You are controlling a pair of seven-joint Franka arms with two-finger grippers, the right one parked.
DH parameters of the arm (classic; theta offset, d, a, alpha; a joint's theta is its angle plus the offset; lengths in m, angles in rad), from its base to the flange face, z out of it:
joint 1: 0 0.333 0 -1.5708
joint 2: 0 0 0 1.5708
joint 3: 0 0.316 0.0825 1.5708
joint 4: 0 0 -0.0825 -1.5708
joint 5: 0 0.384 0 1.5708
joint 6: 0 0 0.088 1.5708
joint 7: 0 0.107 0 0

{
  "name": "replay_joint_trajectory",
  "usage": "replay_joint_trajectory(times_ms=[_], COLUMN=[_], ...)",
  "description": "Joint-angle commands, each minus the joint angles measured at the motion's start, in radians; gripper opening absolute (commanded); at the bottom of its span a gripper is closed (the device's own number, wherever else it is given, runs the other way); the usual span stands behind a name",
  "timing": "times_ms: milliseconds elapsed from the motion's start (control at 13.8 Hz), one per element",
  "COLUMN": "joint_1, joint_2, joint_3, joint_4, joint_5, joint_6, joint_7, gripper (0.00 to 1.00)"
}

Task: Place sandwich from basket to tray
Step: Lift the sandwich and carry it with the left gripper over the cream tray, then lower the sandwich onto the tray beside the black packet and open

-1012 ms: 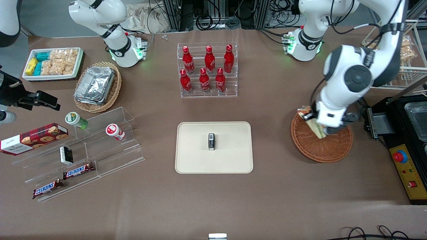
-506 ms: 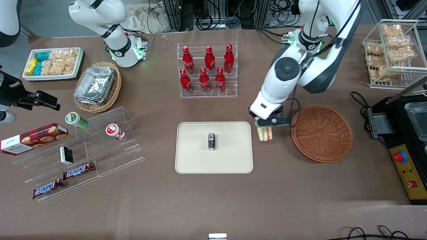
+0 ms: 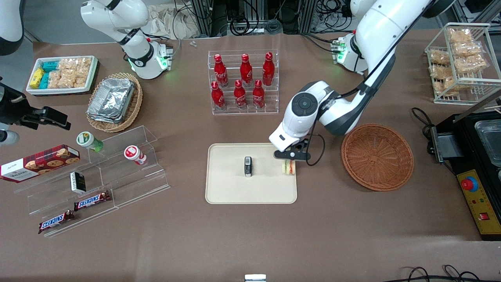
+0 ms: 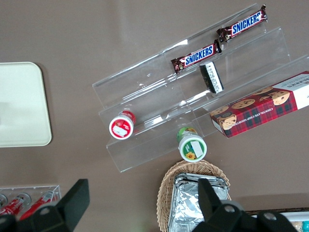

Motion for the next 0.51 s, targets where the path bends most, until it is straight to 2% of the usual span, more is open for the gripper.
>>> replay_joint_trajectory(times_ms=[0, 145, 361, 434], joint_1=[-0.058, -0.056, -0.053, -0.053], joint_2=[0.120, 0.166, 0.194, 0.194], joint_3=[-0.003, -0.001, 0.008, 0.008], joint_4=[0.118, 0.129, 0.145, 0.142], joint_5=[0.114, 0.205, 0.219, 0.216], joint_6=[-0.006, 0.012, 0.041, 0.041], joint_7=[-0.103, -0.178, -0.185, -0.186], gripper=[0.00, 0.00, 0.00, 0.10])
